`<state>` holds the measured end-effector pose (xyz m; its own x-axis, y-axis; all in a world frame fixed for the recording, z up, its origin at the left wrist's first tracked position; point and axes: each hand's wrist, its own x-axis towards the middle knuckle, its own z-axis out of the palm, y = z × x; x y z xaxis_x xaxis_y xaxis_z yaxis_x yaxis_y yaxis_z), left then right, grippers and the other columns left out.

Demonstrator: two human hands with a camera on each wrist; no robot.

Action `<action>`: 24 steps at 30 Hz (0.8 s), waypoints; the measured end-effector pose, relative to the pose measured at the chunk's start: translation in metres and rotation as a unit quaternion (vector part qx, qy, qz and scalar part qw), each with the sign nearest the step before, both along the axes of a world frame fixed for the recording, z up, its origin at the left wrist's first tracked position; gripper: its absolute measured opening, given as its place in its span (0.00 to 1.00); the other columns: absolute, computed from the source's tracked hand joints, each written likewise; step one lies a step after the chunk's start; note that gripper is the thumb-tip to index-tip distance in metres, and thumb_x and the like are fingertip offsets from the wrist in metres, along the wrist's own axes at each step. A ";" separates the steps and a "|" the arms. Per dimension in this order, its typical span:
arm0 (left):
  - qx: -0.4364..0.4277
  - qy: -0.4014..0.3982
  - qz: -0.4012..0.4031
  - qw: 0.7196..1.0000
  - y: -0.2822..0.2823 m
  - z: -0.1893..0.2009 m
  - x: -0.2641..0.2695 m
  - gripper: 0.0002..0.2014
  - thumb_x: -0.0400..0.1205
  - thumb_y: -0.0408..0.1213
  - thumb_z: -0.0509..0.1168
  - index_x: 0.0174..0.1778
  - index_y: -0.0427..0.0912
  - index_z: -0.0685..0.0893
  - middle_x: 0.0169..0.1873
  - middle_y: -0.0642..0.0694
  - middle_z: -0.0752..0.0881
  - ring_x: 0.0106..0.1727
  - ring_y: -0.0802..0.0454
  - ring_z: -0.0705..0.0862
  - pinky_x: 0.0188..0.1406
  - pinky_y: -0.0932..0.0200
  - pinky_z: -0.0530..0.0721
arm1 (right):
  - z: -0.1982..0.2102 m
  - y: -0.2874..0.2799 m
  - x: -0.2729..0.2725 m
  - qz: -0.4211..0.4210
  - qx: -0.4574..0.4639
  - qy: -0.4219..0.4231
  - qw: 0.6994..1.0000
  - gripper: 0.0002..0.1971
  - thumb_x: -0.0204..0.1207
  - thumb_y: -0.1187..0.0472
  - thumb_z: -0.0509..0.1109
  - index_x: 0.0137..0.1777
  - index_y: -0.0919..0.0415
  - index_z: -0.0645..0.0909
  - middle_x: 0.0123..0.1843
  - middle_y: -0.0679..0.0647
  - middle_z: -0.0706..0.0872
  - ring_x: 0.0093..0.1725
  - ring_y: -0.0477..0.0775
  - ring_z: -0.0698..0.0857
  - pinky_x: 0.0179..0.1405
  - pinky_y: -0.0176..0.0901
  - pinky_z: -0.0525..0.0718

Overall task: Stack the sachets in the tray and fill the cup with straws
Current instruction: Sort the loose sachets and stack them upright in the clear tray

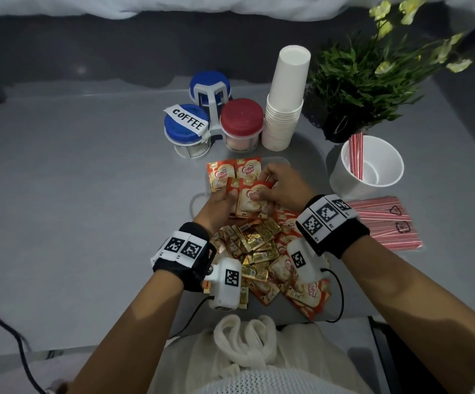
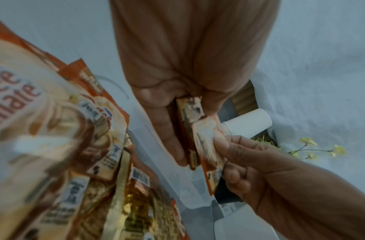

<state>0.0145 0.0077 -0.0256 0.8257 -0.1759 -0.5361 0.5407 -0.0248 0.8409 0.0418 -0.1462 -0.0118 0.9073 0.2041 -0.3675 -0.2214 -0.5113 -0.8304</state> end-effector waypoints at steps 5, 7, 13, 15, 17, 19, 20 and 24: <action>0.000 -0.030 -0.030 0.999 -0.002 0.002 -0.001 0.14 0.88 0.40 0.49 0.65 0.40 0.73 0.48 0.45 0.84 0.47 0.49 0.85 0.45 0.56 0.87 | 0.001 0.013 0.000 -0.069 0.053 0.009 0.996 0.17 0.71 0.73 0.72 0.51 0.60 0.67 0.36 0.53 0.78 0.16 0.43 0.79 0.14 0.35 0.79; 0.015 -0.043 -0.029 0.999 0.000 0.003 0.000 0.13 0.87 0.40 0.51 0.64 0.42 0.73 0.55 0.40 0.84 0.56 0.42 0.84 0.55 0.48 0.86 | 0.001 0.015 0.002 -0.081 0.070 0.014 0.994 0.18 0.71 0.74 0.71 0.52 0.59 0.67 0.37 0.53 0.78 0.18 0.44 0.80 0.18 0.37 0.81; 0.062 -0.061 0.027 0.996 0.007 -0.004 0.014 0.16 0.87 0.39 0.52 0.68 0.39 0.73 0.64 0.33 0.81 0.65 0.36 0.80 0.70 0.38 0.75 | -0.004 0.019 0.011 -0.102 0.129 0.031 0.986 0.17 0.74 0.77 0.67 0.62 0.71 0.73 0.37 0.54 0.77 0.18 0.38 0.81 0.21 0.27 0.80; 0.049 -0.057 0.035 0.997 0.007 -0.002 0.021 0.17 0.87 0.39 0.51 0.70 0.38 0.71 0.63 0.34 0.81 0.62 0.38 0.81 0.63 0.43 0.81 | -0.005 0.023 0.014 -0.079 0.117 0.023 0.990 0.14 0.75 0.75 0.66 0.61 0.77 0.75 0.35 0.54 0.79 0.19 0.37 0.80 0.23 0.26 0.80; 0.032 -0.060 0.029 0.997 0.007 0.000 0.027 0.18 0.87 0.39 0.51 0.72 0.37 0.67 0.61 0.36 0.81 0.56 0.43 0.83 0.50 0.57 0.86 | -0.003 0.029 0.018 -0.074 0.108 0.005 0.991 0.12 0.75 0.75 0.65 0.58 0.79 0.76 0.32 0.55 0.78 0.19 0.36 0.80 0.23 0.25 0.80; 0.044 -0.076 0.024 0.996 0.009 -0.003 0.032 0.19 0.87 0.39 0.52 0.73 0.37 0.65 0.60 0.37 0.81 0.50 0.48 0.84 0.41 0.65 0.86 | 0.000 0.033 0.023 -0.075 0.110 -0.006 0.991 0.12 0.75 0.76 0.66 0.57 0.79 0.77 0.31 0.55 0.78 0.18 0.37 0.80 0.21 0.25 0.79; 0.059 -0.086 0.019 0.994 0.011 -0.002 0.034 0.20 0.86 0.39 0.53 0.73 0.36 0.65 0.61 0.37 0.81 0.51 0.49 0.84 0.40 0.66 0.85 | 0.002 0.035 0.026 -0.072 0.111 -0.008 0.991 0.12 0.75 0.75 0.66 0.57 0.78 0.77 0.31 0.55 0.78 0.19 0.37 0.80 0.21 0.25 0.79; 0.176 -0.126 -0.011 0.976 0.018 -0.005 0.044 0.24 0.83 0.48 0.57 0.71 0.36 0.69 0.65 0.34 0.79 0.66 0.40 0.78 0.65 0.51 0.77 | 0.002 0.042 0.035 -0.055 0.075 -0.008 0.996 0.13 0.75 0.72 0.67 0.60 0.73 0.76 0.41 0.57 0.81 0.30 0.45 0.81 0.27 0.34 0.82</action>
<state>0.0580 0.0261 -0.0303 0.9373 -0.0374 -0.3465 0.3132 -0.3456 0.8846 0.0770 -0.1043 -0.0097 0.9326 0.1552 -0.3257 -0.2551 -0.3547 -0.8995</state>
